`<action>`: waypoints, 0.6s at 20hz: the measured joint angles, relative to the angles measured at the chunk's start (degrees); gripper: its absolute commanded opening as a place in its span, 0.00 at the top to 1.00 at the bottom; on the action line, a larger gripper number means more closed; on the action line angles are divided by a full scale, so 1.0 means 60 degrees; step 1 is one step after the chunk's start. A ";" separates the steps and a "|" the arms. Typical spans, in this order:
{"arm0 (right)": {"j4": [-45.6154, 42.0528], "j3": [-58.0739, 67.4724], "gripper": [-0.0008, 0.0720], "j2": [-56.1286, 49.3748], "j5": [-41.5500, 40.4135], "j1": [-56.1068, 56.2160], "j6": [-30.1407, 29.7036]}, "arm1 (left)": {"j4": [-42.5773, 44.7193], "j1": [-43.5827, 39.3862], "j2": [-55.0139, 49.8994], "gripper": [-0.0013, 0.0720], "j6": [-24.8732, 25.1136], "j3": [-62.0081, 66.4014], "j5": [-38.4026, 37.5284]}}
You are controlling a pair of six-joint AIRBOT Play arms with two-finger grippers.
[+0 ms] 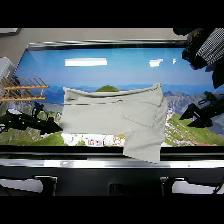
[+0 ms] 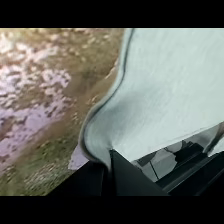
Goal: Fold the clothes and pants, and hang the long-sleeved shirts on hangers.
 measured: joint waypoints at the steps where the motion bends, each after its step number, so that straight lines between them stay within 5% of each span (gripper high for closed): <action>1: -0.0080 -0.0051 0.26 0.0004 0.0000 0.0004 -0.0040 | -0.0062 -0.0073 0.0000 0.95 0.0025 -0.0011 0.0051; 12: 0.1756 -0.3224 0.31 -0.0474 -0.2164 0.0328 -0.1840 | -0.0215 -0.0233 0.0947 0.95 0.0095 -0.0025 0.0350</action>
